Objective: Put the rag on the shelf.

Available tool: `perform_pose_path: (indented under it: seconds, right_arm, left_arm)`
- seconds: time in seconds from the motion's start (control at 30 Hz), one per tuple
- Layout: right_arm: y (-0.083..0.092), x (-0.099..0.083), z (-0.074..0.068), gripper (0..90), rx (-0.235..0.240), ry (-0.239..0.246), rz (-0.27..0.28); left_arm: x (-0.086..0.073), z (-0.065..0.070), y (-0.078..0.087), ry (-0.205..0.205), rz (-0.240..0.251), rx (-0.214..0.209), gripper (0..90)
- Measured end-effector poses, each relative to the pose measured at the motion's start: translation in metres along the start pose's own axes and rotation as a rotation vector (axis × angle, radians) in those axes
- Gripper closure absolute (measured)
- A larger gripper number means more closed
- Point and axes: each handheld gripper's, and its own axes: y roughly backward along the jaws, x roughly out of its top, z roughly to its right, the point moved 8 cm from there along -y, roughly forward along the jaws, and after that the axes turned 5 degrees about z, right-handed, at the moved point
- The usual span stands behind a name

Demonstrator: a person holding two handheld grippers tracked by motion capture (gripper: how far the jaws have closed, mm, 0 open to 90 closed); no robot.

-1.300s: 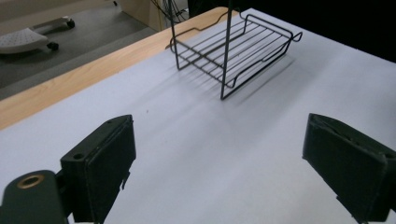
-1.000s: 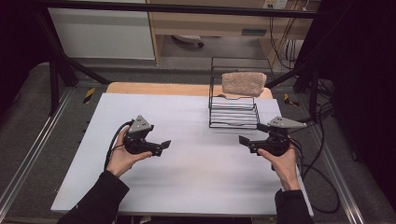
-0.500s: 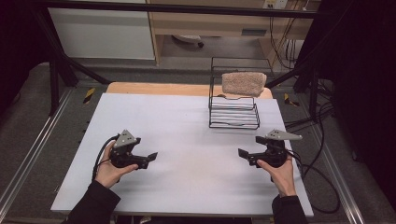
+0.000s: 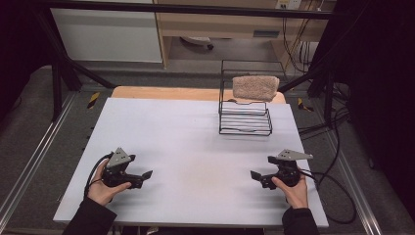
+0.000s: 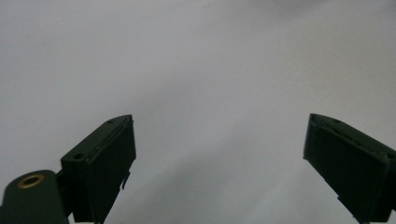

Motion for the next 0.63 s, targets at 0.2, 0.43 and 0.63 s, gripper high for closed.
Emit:
perform_pose_path:
  seconds: [0.2, 0.43, 0.63]
  right_arm:
    - [0.006, -0.014, 0.0, 0.7, 0.011, -0.015, 0.0]
    - [0.009, -0.024, -0.002, 0.7, 0.018, -0.018, -0.016]
    - [0.008, -0.026, -0.001, 0.7, 0.016, -0.013, -0.022]
  left_arm:
    - [-0.006, -0.001, 0.005, 0.001, 0.0, -0.005, 8.9]
    - [-0.015, -0.002, 0.008, 0.007, -0.008, -0.001, 8.8]
    - [-0.018, -0.003, 0.008, 0.006, -0.009, 0.0, 9.0]
